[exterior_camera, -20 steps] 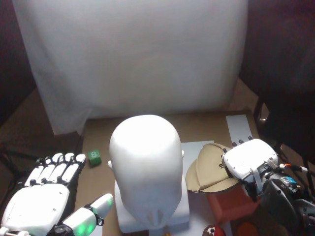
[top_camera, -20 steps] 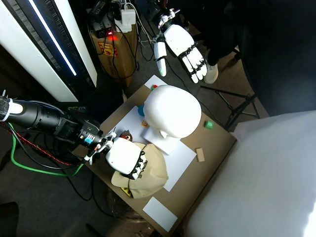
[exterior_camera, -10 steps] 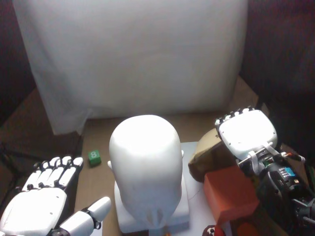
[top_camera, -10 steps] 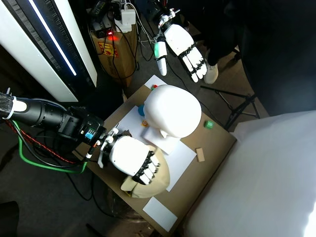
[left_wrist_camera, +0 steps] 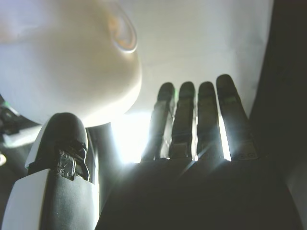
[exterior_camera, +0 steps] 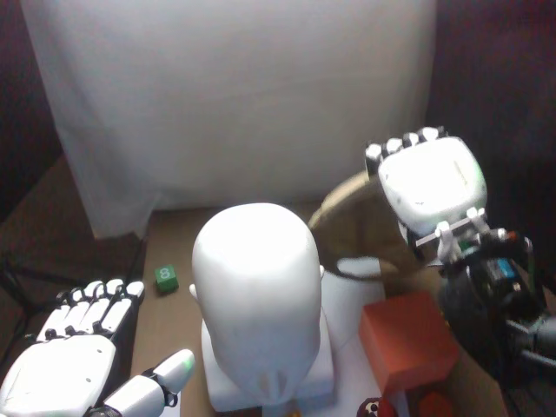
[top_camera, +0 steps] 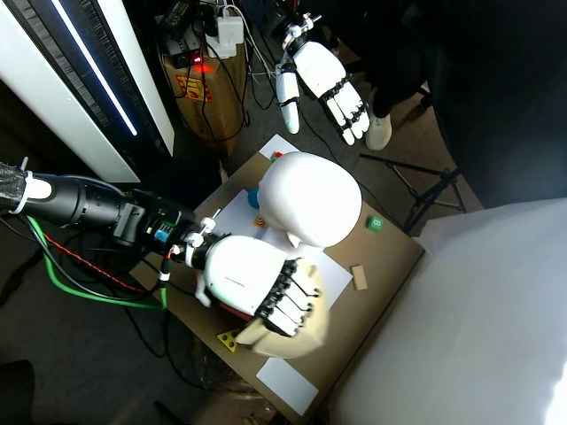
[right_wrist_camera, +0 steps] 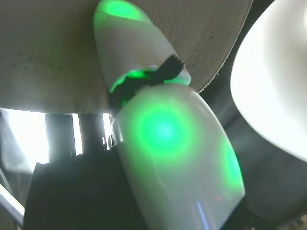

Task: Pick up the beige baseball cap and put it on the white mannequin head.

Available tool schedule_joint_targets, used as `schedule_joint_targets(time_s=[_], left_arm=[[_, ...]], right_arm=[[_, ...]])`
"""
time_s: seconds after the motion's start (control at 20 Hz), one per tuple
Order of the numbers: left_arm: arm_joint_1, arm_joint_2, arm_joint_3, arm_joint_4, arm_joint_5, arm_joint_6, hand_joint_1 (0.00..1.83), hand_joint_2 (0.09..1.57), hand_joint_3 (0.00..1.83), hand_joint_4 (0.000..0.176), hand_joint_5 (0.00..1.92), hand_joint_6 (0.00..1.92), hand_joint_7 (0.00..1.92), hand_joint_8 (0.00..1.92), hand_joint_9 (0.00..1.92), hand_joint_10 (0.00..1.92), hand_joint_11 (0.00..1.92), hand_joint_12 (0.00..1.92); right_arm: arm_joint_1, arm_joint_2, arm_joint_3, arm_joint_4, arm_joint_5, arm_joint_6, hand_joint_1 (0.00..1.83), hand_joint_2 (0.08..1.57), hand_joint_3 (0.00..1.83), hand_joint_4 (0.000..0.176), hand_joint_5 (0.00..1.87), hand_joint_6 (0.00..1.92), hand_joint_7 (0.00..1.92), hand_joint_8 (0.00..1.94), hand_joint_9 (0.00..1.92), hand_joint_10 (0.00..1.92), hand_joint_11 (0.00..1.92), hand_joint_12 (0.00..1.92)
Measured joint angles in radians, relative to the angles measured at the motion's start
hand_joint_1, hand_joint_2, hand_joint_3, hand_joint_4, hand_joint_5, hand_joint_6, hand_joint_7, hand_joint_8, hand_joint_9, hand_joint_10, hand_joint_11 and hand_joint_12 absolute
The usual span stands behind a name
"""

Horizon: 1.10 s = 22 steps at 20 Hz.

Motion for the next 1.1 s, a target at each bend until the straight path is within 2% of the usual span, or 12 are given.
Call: schedule_joint_targets(time_s=[0.15, 0.3, 0.45, 0.7, 0.85, 1.1], left_arm=[[0.003, 0.000, 0.000, 0.001, -0.002, -0.003, 0.00, 1.17, 0.00, 0.000, 0.08, 0.00, 0.06, 0.00, 0.03, 0.01, 0.00, 0.29], [0.006, 0.000, 0.000, 0.002, -0.003, -0.008, 0.00, 1.17, 0.00, 0.000, 0.09, 0.00, 0.06, 0.00, 0.04, 0.01, 0.00, 0.30], [0.007, 0.000, 0.001, 0.010, -0.004, -0.010, 0.00, 1.17, 0.00, 0.000, 0.08, 0.00, 0.06, 0.00, 0.04, 0.01, 0.00, 0.30], [0.018, 0.000, 0.013, 0.046, -0.009, -0.050, 0.00, 1.18, 0.00, 0.000, 0.08, 0.00, 0.06, 0.00, 0.03, 0.00, 0.00, 0.30], [0.028, 0.000, 0.033, 0.064, -0.014, -0.072, 0.00, 1.18, 0.00, 0.000, 0.07, 0.00, 0.06, 0.00, 0.02, 0.00, 0.00, 0.35], [0.028, 0.001, 0.064, 0.101, -0.018, -0.100, 0.00, 1.18, 0.00, 0.000, 0.06, 0.00, 0.05, 0.00, 0.02, 0.00, 0.00, 0.35]], right_arm=[[0.029, 0.003, 0.000, -0.043, 0.043, 0.006, 1.48, 1.13, 0.00, 0.000, 0.84, 0.89, 0.96, 0.95, 0.87, 1.27, 0.83, 1.68], [0.043, 0.003, 0.000, -0.192, 0.153, 0.022, 1.48, 1.13, 0.00, 0.000, 0.83, 0.90, 0.96, 0.95, 0.86, 1.27, 0.83, 1.69], [0.081, 0.003, -0.034, -0.218, 0.225, 0.021, 1.48, 1.13, 0.00, 0.000, 0.83, 0.90, 0.96, 0.95, 0.85, 1.28, 0.83, 1.68], [0.117, 0.001, -0.059, -0.217, 0.219, 0.002, 1.48, 1.13, 0.00, 0.000, 0.83, 0.91, 0.95, 0.96, 0.85, 1.28, 0.86, 1.65], [0.128, -0.007, -0.077, -0.315, 0.229, -0.041, 1.48, 1.13, 0.00, 0.000, 0.85, 0.89, 0.95, 0.95, 0.87, 1.25, 0.84, 1.67], [0.110, -0.019, -0.170, -0.432, 0.232, -0.089, 1.48, 1.13, 0.00, 0.000, 0.85, 0.89, 0.95, 0.95, 0.88, 1.25, 0.84, 1.67]])
